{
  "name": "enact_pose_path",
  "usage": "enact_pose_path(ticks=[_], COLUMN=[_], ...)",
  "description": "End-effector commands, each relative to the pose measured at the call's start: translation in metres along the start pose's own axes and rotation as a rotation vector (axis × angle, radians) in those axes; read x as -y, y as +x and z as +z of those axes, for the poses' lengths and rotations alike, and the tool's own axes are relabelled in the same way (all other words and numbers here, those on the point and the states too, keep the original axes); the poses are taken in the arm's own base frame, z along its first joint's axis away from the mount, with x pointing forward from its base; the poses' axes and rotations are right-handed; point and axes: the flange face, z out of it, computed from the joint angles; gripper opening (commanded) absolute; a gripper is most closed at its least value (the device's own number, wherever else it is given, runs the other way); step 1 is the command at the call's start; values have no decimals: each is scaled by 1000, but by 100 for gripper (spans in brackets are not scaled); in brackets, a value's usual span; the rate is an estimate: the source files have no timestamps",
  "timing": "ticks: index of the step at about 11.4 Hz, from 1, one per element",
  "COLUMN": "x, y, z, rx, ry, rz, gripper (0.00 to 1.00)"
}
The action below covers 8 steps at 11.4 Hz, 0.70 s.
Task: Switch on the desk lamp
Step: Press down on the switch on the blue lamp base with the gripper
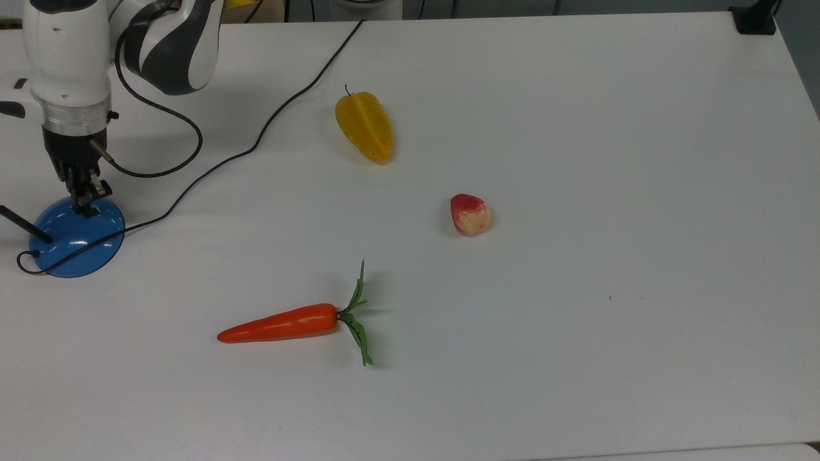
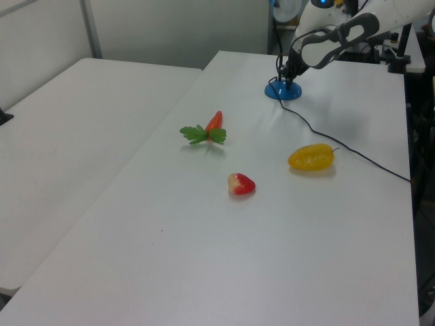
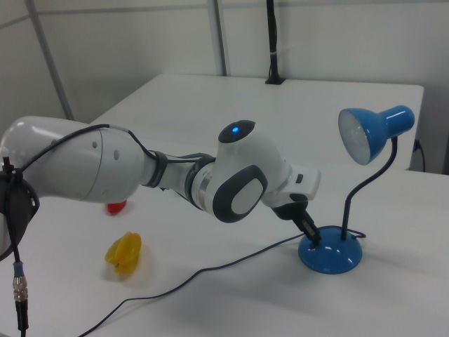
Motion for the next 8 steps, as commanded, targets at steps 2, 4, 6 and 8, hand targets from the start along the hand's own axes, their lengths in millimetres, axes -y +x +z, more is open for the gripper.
enact_pose_path(ticks=[2,4,6,8], x=[-3,-3,-3,-4], y=[0,-1,-1,3], z=[6,10,11,14], rx=[-9,-4,-5,-10], ry=[-13,-15,-14,-18], rz=[0,0,2,5], gripper=[0,0,0,0])
